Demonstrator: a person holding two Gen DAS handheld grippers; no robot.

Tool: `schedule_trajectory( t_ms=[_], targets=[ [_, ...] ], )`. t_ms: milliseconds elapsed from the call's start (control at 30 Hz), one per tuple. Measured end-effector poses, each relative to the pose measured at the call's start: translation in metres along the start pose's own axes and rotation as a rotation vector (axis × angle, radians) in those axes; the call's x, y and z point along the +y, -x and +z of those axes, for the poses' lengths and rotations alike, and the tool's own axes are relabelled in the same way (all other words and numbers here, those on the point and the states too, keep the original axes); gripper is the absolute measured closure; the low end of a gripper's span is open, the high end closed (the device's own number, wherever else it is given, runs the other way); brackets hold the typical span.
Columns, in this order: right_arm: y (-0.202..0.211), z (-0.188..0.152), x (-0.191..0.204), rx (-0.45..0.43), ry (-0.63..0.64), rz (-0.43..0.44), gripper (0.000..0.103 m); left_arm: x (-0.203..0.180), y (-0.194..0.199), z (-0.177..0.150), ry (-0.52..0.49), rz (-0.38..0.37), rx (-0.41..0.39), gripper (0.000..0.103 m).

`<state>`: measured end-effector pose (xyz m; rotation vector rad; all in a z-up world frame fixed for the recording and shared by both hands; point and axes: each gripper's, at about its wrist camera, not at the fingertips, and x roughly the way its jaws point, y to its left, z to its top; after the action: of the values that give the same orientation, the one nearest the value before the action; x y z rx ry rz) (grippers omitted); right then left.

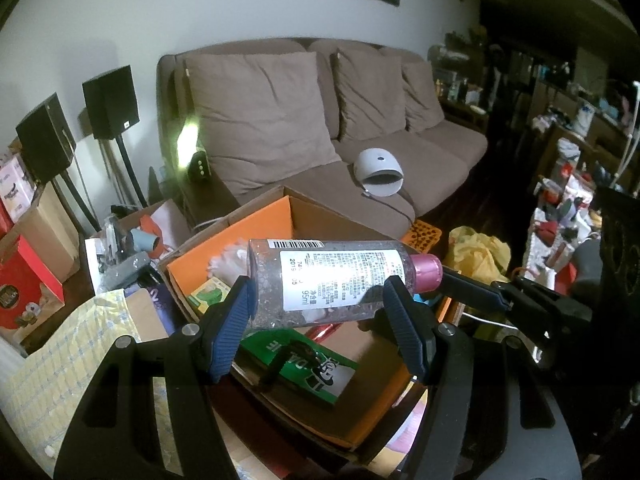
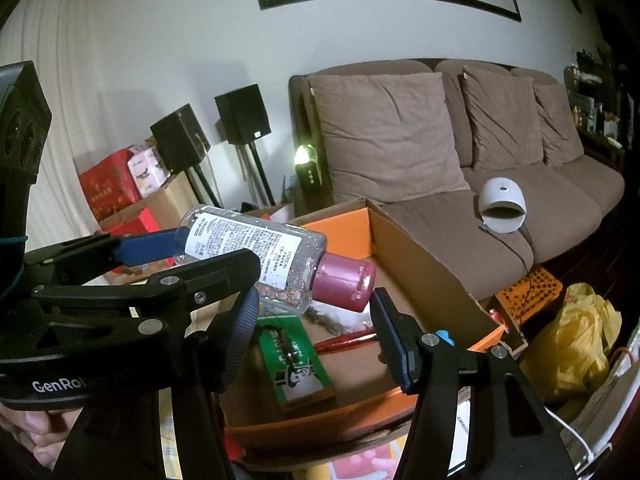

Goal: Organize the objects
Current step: 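Lower the clear bottle over the orange box with the left gripper, then lower the clear bottle into the box and open the left gripper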

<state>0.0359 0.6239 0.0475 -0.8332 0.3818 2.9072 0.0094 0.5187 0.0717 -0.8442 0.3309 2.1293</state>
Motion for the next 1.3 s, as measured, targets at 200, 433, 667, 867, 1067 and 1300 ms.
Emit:
schedule_trajectory(
  t_ms=[200, 433, 667, 867, 1067, 1300],
  targets=[
    [-0.003, -0.001, 0.002, 0.007, 0.005, -0.011, 0.044, 0.002, -0.004, -0.001, 0.016, -0.021, 0.018, 0.040],
    [-0.008, -0.002, -0.001, 0.023, -0.002, -0.019, 0.044, -0.001, -0.010, 0.000, 0.001, -0.021, 0.035, 0.040],
    [-0.017, -0.007, -0.003, 0.062, -0.003, -0.025, 0.044, 0.001, -0.022, -0.005, -0.002, -0.025, 0.079, 0.040],
    [-0.027, -0.012, -0.004, 0.115, 0.001, -0.040, 0.044, 0.003, -0.031, -0.012, 0.009, -0.027, 0.102, 0.040],
    [-0.035, -0.016, -0.005, 0.153, -0.001, -0.047, 0.044, 0.004, -0.039, -0.016, 0.012, -0.023, 0.133, 0.040],
    [-0.043, -0.021, -0.006, 0.190, -0.010, -0.051, 0.045, 0.007, -0.048, -0.021, 0.028, -0.034, 0.157, 0.040]
  ],
)
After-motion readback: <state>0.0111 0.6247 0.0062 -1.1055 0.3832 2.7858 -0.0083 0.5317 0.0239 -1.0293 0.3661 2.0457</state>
